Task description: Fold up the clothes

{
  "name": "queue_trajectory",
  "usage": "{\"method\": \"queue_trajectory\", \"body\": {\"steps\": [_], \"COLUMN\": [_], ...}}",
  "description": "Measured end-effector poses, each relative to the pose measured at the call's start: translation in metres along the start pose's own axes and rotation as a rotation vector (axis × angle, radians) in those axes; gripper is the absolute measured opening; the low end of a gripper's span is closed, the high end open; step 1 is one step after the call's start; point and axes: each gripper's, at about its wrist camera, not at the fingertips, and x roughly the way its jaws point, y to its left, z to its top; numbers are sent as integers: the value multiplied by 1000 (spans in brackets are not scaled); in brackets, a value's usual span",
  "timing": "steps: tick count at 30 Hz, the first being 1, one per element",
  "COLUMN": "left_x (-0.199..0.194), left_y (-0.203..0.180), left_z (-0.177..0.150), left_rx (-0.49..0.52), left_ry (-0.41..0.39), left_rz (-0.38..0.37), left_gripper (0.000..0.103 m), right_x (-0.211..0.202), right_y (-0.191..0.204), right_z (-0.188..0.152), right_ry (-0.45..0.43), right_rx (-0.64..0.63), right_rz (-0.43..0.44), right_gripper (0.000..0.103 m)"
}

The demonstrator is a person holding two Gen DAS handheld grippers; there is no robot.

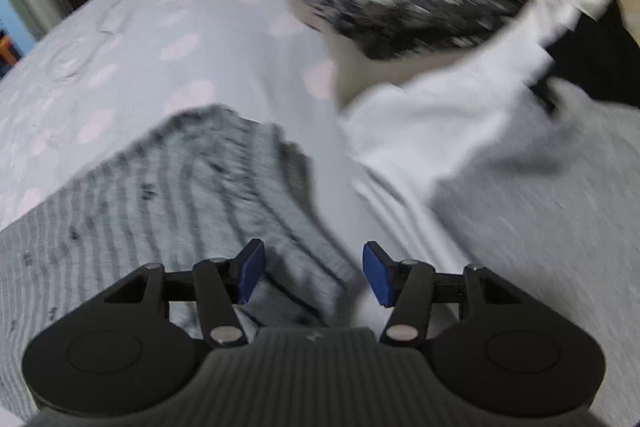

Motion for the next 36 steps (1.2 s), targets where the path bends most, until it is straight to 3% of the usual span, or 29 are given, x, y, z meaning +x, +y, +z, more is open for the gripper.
{"method": "queue_trajectory", "body": {"steps": [5,11,14,16,18,21,30,36], "left_x": [-12,0,1,2,2,2,1,-1], "left_y": [-10,-13,-12,-12,-13,-21,-49,-70], "left_z": [-10,-11,-9,-8,-8,-7,-4,-2], "left_rx": [-50,-99,-116,-125,-126,-99,-29,-4], "left_ry": [10,44,52,55,57,60,84,113], "left_rz": [-33,-17,-14,-24,-31,-38,-96,-158], "left_gripper": [35,35,35,35,35,35,33,33], "right_x": [17,40,53,56,56,49,0,-41], "right_y": [-19,-16,-7,7,23,39,92,159], "right_z": [-2,-5,-9,-11,-12,-9,-6,-15], "right_ry": [49,99,122,108,87,71,-29,-88], "right_rx": [172,243,206,123,44,2,-149,-271], "right_rz": [66,87,64,14,-38,-37,-33,69], "right_gripper": [77,77,77,70,51,31,26,26]}}
